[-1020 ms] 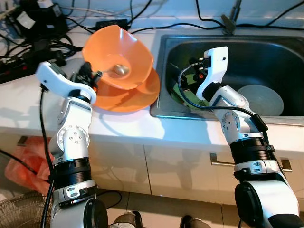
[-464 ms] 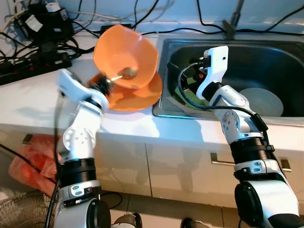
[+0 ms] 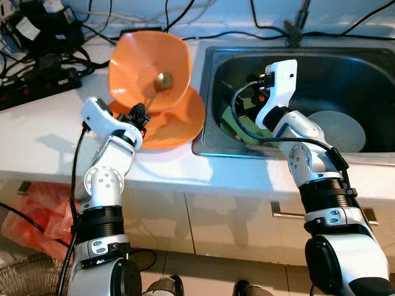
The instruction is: Kitchen organization
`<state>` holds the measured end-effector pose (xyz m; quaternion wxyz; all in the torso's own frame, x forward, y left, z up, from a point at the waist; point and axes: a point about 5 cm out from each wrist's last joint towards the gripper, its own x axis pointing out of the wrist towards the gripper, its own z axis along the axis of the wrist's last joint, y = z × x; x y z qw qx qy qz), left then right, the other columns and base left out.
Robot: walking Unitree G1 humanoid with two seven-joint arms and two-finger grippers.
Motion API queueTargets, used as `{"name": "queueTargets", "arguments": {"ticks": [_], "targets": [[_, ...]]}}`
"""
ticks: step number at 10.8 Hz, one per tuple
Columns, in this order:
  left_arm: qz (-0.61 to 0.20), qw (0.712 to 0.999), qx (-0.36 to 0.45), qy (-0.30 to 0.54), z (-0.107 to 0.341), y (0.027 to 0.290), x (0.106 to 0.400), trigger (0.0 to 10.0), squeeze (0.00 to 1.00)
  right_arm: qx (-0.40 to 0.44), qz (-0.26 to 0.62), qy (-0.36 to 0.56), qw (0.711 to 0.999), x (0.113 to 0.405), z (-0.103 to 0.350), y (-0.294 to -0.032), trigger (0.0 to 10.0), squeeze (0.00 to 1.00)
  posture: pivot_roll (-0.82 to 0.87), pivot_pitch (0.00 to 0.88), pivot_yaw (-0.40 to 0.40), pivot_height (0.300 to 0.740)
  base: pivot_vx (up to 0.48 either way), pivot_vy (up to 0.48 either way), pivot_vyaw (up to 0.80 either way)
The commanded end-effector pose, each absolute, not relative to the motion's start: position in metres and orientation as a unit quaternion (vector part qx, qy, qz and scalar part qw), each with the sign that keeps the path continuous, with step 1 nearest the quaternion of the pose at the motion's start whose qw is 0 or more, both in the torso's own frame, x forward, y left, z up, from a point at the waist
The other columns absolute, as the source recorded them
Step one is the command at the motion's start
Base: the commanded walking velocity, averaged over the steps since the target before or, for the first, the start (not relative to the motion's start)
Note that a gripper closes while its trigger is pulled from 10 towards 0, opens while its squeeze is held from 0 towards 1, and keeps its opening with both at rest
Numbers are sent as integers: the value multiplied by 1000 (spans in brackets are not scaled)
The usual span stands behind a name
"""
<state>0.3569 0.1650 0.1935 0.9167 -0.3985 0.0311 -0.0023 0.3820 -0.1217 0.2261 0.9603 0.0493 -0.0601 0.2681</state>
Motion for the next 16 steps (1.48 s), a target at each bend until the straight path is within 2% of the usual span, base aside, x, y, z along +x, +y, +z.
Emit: {"name": "queueTargets", "arguments": {"ticks": [1,2,3,7,8,9,11,12,13,16], "targets": [[0,925,-378,27,195,167,355,10000,0,53,267,-62,960,382,228,-122,10000,549,52,121,89,740,0,0,0],[-2,928,-373,14,202,166,353,10000,624,52,267,-61,960,382,228,-122,10000,549,52,122,87,740,0,0,0],[-2,928,-372,10,204,166,351,10000,1000,52,267,-61,960,382,228,-122,10000,545,52,122,87,740,0,0,0],[-48,913,-405,0,213,154,345,10000,1000,53,267,-61,960,382,228,-122,10000,549,56,120,86,740,0,0,0],[-51,912,-407,4,212,152,345,10000,318,53,267,-62,960,383,228,-122,10000,545,55,119,88,740,0,0,0],[-46,910,-411,10,209,153,346,10000,0,53,266,-62,961,383,228,-122,10000,545,54,119,86,740,0,0,0],[-41,906,-422,15,207,156,347,10000,0,52,266,-62,961,383,229,-123,10000,545,53,119,86,740,0,0,0],[-37,902,-430,15,205,158,348,3961,0,52,266,-63,961,383,229,-122,10000,549,53,118,87,740,0,0,0],[-35,900,-434,15,204,159,348,0,0,52,266,-63,960,383,229,-122,10000,549,53,117,87,740,0,0,0],[-34,893,-448,17,203,160,348,0,0,52,266,-65,960,383,230,-122,10000,545,51,114,90,740,0,0,0]]}}
